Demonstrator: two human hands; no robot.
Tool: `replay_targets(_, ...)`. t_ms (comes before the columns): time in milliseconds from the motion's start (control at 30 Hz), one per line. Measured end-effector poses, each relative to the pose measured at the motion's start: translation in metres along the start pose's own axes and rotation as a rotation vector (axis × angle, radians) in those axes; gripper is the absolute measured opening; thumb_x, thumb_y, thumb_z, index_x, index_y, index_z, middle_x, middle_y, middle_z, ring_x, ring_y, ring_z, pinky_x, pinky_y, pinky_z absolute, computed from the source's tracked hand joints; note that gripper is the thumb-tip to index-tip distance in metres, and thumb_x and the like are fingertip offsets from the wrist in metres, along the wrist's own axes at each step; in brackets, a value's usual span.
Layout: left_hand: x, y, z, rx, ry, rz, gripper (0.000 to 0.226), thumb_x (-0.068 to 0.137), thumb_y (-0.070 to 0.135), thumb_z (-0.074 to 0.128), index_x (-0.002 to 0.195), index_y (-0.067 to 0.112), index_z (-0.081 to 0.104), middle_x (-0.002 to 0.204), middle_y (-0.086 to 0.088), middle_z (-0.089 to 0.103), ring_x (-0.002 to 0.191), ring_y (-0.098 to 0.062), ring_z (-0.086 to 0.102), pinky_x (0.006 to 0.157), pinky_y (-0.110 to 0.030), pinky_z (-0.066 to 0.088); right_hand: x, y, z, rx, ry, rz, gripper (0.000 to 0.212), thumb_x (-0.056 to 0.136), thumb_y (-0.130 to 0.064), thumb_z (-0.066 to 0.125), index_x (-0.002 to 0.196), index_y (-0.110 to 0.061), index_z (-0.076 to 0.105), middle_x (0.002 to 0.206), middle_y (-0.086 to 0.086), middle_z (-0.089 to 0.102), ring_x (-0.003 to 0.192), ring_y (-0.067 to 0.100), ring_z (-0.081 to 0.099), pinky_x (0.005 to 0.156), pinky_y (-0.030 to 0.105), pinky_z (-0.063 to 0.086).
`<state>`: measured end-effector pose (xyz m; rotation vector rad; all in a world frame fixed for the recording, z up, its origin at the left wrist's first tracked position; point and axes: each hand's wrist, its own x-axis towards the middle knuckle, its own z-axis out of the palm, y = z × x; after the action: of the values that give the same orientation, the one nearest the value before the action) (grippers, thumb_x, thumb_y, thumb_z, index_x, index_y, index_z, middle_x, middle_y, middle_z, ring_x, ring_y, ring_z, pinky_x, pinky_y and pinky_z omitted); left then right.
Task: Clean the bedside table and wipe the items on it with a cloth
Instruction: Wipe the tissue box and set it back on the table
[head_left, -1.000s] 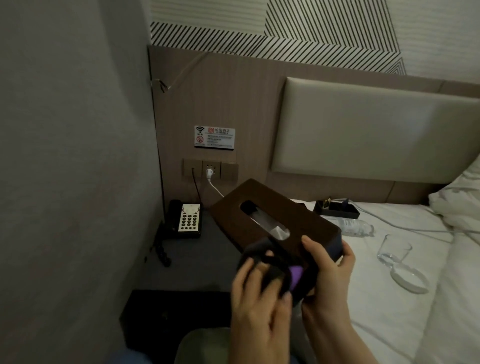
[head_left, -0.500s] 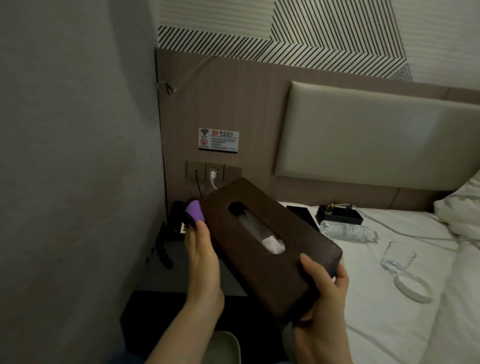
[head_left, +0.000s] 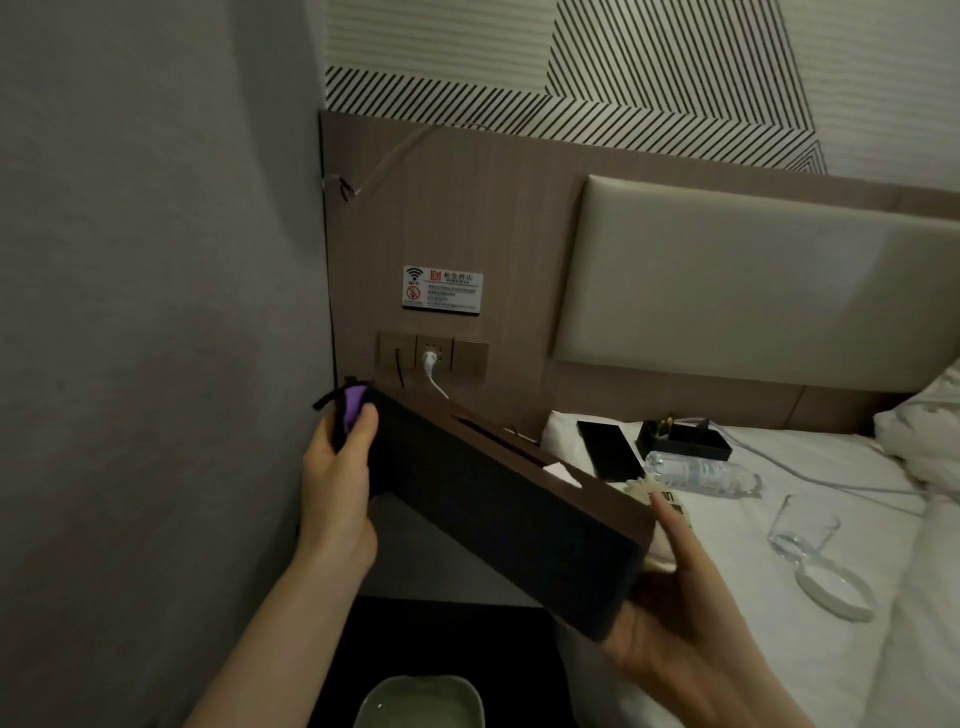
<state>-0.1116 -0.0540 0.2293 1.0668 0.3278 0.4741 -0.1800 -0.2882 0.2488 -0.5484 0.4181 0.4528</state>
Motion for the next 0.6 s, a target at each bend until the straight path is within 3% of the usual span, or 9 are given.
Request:
replay_targets(67, -0.001, 0.002, -0.004, -0.041, 0.041, -0.023, 0.043, 0.089, 0.036, 0.063, 0.131, 0.028, 0.056, 0.12, 0.003, 0.065, 0.114, -0.019, 0.059, 0.097, -0.041, 0.047, 0.0, -0.012, -0.001, -0.097, 0.034, -0.019, 0.07, 0.067, -0.051, 0.071, 0.124, -0.013, 0.058, 0.122, 0.028, 0.06, 0.111, 0.053, 0.057, 0.083, 0.069, 0.048)
replay_targets(167, 0.0, 0.009, -0.007, -0.061, 0.035, -0.039, 0.04, 0.088, 0.035, 0.064, 0.127, 0.028, 0.059, 0.114, 0.003, 0.067, 0.107, -0.018, 0.062, 0.083, -0.035, 0.051, -0.001, -0.024, -0.002, -0.277, 0.035, -0.036, 0.067, 0.063, -0.048, 0.074, 0.12, -0.016, 0.063, 0.124, 0.025, 0.061, 0.108, 0.054, 0.058, 0.07, 0.069, 0.051)
replay_targets(300, 0.002, 0.015, -0.005, 0.004, 0.003, 0.007, 0.039, 0.089, 0.034, 0.065, 0.127, 0.027, 0.06, 0.115, 0.002, 0.067, 0.11, -0.02, 0.061, 0.097, -0.044, 0.048, 0.0, -0.031, -0.018, -0.381, -0.065, 0.098, 0.074, 0.043, -0.022, 0.097, 0.113, -0.014, 0.071, 0.12, 0.025, 0.064, 0.108, 0.054, 0.059, 0.073, 0.072, 0.049)
replay_targets(400, 0.0, 0.016, 0.002, 0.083, -0.054, 0.045, 0.039, 0.094, 0.032, 0.058, 0.132, 0.025, 0.056, 0.12, 0.001, 0.065, 0.113, -0.02, 0.059, 0.101, -0.045, 0.046, 0.008, -0.029, -0.032, -0.346, -0.105, 0.149, 0.067, 0.029, -0.007, 0.097, 0.093, -0.004, 0.077, 0.117, 0.026, 0.065, 0.108, 0.052, 0.059, 0.071, 0.068, 0.052)
replay_targets(467, -0.004, 0.013, 0.007, 0.147, -0.103, 0.083, 0.039, 0.098, 0.031, 0.051, 0.136, 0.023, 0.052, 0.125, 0.001, 0.062, 0.117, -0.018, 0.057, 0.104, -0.044, 0.044, 0.017, -0.026, -0.037, -0.305, -0.093, 0.165, 0.065, 0.031, -0.005, 0.095, 0.093, 0.001, 0.077, 0.116, 0.024, 0.066, 0.107, 0.049, 0.061, 0.089, 0.061, 0.045)
replay_targets(533, -0.008, 0.01, 0.01, 0.262, -0.148, 0.151, 0.04, 0.1, 0.032, 0.045, 0.14, 0.024, 0.047, 0.134, 0.003, 0.055, 0.124, -0.014, 0.05, 0.109, -0.042, 0.038, 0.024, -0.023, -0.039, -0.271, -0.066, 0.161, 0.059, 0.042, -0.006, 0.089, 0.1, 0.002, 0.075, 0.114, 0.024, 0.067, 0.099, 0.048, 0.065, 0.089, 0.056, 0.043)
replay_targets(600, -0.013, 0.01, 0.012, 0.427, -0.207, 0.235, 0.041, 0.101, 0.032, 0.044, 0.142, 0.025, 0.045, 0.147, 0.004, 0.042, 0.137, -0.014, 0.036, 0.116, -0.043, 0.028, 0.025, -0.025, -0.041, -0.224, -0.033, 0.155, 0.059, 0.053, -0.011, 0.079, 0.111, -0.004, 0.071, 0.112, 0.025, 0.067, 0.098, 0.051, 0.064, 0.086, 0.06, 0.043)
